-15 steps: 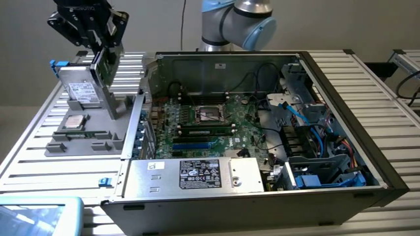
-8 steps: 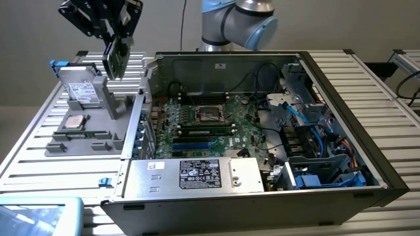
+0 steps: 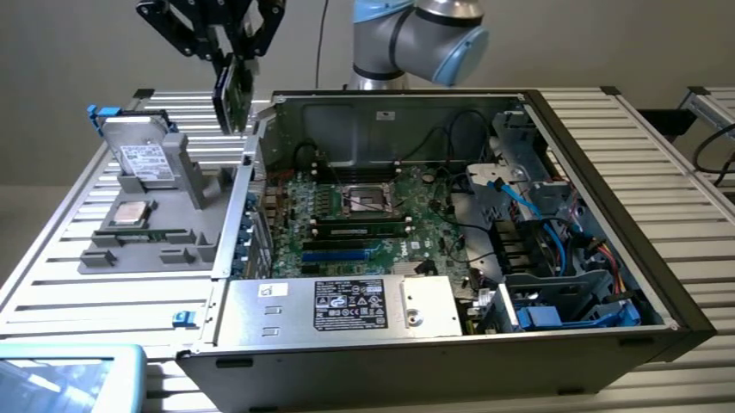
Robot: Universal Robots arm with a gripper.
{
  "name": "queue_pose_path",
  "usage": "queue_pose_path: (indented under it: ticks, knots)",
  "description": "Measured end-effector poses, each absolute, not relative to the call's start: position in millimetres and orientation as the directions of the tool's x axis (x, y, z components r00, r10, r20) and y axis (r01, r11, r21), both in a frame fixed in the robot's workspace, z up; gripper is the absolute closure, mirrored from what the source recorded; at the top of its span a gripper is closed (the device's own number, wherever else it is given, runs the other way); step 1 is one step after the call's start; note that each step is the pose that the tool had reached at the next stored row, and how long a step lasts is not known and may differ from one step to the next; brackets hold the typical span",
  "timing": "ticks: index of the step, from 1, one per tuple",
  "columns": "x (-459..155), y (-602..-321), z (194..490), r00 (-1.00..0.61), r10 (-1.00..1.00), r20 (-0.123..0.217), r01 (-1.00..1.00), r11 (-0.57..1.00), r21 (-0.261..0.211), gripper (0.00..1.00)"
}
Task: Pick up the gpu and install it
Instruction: 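Pick up the gpu and move the gpu toward the slot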
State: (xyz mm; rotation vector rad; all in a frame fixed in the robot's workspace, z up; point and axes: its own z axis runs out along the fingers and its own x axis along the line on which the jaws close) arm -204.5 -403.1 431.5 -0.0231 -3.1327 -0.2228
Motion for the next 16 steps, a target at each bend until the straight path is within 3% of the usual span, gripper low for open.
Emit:
queue_pose_path:
  ticks: [16]
  knots:
    - [-138,-418,433,-1.000,0.015,0.015,0.017,0.990,0.141,0.71]
